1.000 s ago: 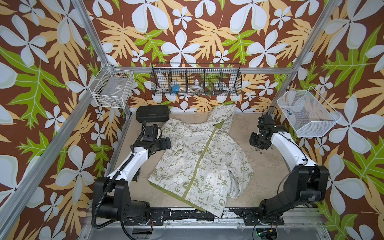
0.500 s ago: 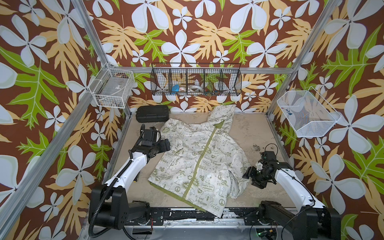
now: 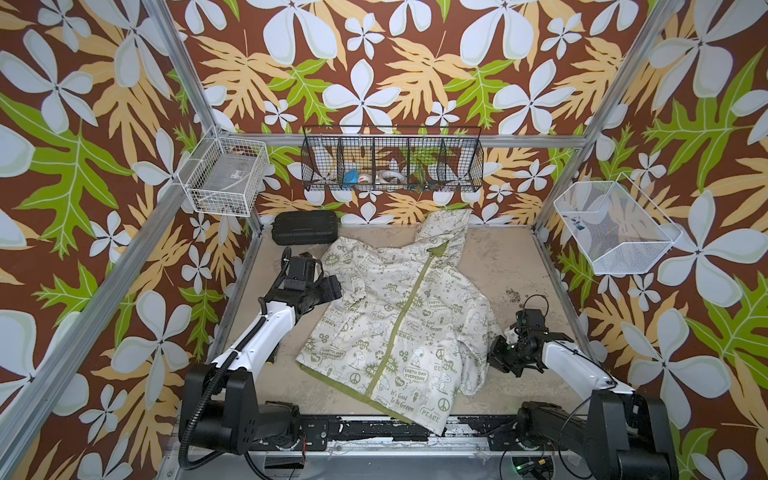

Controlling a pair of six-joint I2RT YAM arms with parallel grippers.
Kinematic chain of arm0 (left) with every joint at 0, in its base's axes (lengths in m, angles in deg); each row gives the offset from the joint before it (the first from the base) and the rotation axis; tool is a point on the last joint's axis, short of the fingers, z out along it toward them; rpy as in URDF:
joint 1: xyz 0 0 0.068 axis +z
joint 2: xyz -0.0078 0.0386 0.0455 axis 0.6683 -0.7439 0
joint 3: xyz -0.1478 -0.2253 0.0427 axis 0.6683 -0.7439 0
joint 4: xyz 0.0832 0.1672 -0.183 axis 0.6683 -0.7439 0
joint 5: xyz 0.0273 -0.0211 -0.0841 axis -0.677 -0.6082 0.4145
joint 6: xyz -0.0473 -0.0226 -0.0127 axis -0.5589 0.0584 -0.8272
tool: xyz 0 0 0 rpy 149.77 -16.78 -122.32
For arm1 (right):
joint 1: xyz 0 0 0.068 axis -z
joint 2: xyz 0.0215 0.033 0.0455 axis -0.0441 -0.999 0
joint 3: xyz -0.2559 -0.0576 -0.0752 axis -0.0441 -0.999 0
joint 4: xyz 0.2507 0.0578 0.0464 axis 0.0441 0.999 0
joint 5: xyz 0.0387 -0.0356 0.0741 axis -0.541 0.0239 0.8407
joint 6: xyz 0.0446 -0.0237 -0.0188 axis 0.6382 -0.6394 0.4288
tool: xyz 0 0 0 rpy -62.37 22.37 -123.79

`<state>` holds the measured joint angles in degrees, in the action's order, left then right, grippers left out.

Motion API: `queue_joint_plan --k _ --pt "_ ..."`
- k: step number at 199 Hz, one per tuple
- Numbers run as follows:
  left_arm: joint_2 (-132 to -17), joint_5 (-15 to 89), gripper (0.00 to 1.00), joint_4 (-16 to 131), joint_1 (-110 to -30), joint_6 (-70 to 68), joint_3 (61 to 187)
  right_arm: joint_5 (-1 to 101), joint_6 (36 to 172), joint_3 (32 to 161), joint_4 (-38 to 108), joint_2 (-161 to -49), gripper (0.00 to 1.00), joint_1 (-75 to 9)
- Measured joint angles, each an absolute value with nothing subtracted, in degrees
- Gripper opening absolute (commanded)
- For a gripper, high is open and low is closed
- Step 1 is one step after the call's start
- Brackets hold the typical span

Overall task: Unzip the jacket
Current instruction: Flatten out the jacket at the center of the board.

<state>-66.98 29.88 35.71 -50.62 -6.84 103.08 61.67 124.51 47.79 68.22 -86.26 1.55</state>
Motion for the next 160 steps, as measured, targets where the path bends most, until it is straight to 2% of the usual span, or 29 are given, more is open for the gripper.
queue_joint_plan --k 26,58,72,97,106,124,141,142,147,153,160 --pt "-67.2 29.8 0.86 35.6 -50.6 -6.8 103.9 52.3 123.2 57.0 73.2 -88.5 0.00 1.4" --pt "-68.0 29.4 0.85 34.8 -50.7 -5.2 106.8 40.1 119.7 79.0 83.3 -86.9 0.00 -2.1" --pt "-68.8 29.2 0.85 34.7 -50.7 -4.0 108.0 36.0 117.5 88.6 87.1 -92.6 0.00 -4.8" --pt "-71.5 29.2 0.85 34.4 -50.7 -2.7 109.7 32.2 114.1 101.4 90.9 -111.1 0.00 -9.8" --pt "-72.6 29.2 0.85 34.2 -50.7 -2.6 110.2 32.4 113.0 104.9 91.3 -117.7 0.16 -11.1" --pt "-74.6 29.3 0.85 33.8 -50.7 -1.9 111.7 34.2 112.7 111.6 92.1 -127.1 0.35 -12.6" --pt "-76.1 29.3 0.85 33.5 -50.7 -1.2 113.0 37.8 112.1 115.8 91.8 -130.9 0.55 -13.1" --pt "-76.2 29.3 0.85 33.5 -50.7 -1.1 113.1 38.0 112.2 115.9 91.8 -131.0 0.57 -13.1" --pt "-76.5 29.3 0.85 33.4 -50.7 -1.0 113.4 39.4 112.5 116.5 91.8 -131.0 0.79 -13.2" --pt "-76.8 29.2 0.86 33.4 -50.7 -0.8 113.6 40.7 113.2 116.9 91.8 -130.3 0.97 -13.2" --pt "-77.1 29.2 0.86 33.3 -50.7 -0.4 113.8 42.0 113.1 117.2 91.8 -128.9 1.00 -13.1"
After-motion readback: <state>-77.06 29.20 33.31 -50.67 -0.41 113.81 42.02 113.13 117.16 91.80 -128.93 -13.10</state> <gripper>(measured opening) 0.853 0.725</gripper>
